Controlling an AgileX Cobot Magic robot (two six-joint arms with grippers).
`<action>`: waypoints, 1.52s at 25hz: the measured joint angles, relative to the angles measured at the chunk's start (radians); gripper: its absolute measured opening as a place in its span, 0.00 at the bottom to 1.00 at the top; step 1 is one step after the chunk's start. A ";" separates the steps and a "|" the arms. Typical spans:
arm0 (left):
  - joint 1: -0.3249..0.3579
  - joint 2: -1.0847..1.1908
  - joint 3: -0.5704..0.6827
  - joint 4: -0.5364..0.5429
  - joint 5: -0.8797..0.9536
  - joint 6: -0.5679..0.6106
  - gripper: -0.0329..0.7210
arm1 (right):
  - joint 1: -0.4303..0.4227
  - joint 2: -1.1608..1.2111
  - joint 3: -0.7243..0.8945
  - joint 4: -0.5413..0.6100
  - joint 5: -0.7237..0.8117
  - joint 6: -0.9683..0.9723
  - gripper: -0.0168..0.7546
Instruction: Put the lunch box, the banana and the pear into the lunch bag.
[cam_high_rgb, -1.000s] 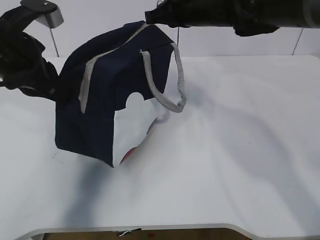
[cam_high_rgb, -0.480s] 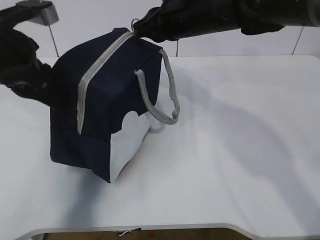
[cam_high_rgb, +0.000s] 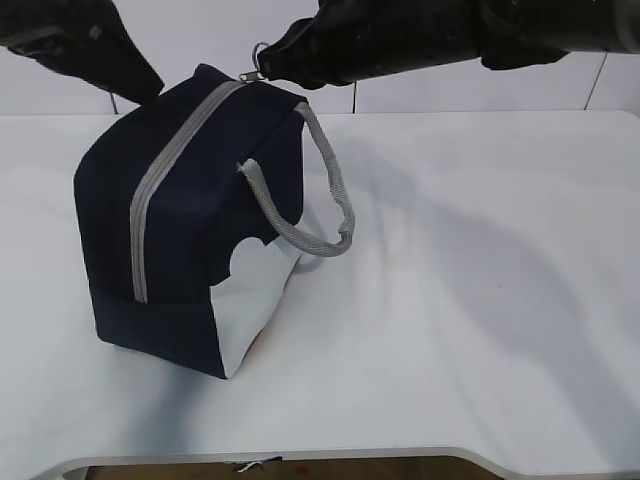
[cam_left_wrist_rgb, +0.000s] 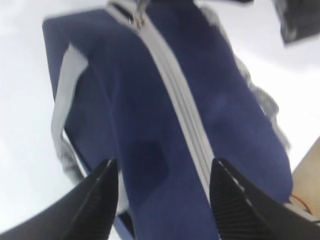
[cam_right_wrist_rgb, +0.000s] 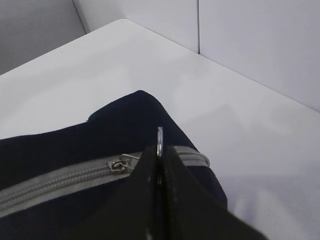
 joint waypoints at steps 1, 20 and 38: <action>0.000 0.015 -0.019 -0.010 0.000 0.000 0.63 | 0.000 0.000 0.000 0.000 0.000 0.000 0.04; 0.002 0.169 -0.108 -0.015 -0.016 0.002 0.05 | 0.000 0.000 -0.006 0.000 0.050 0.000 0.04; 0.002 0.125 -0.114 0.077 0.067 0.006 0.04 | -0.009 0.163 -0.087 0.000 0.227 0.055 0.04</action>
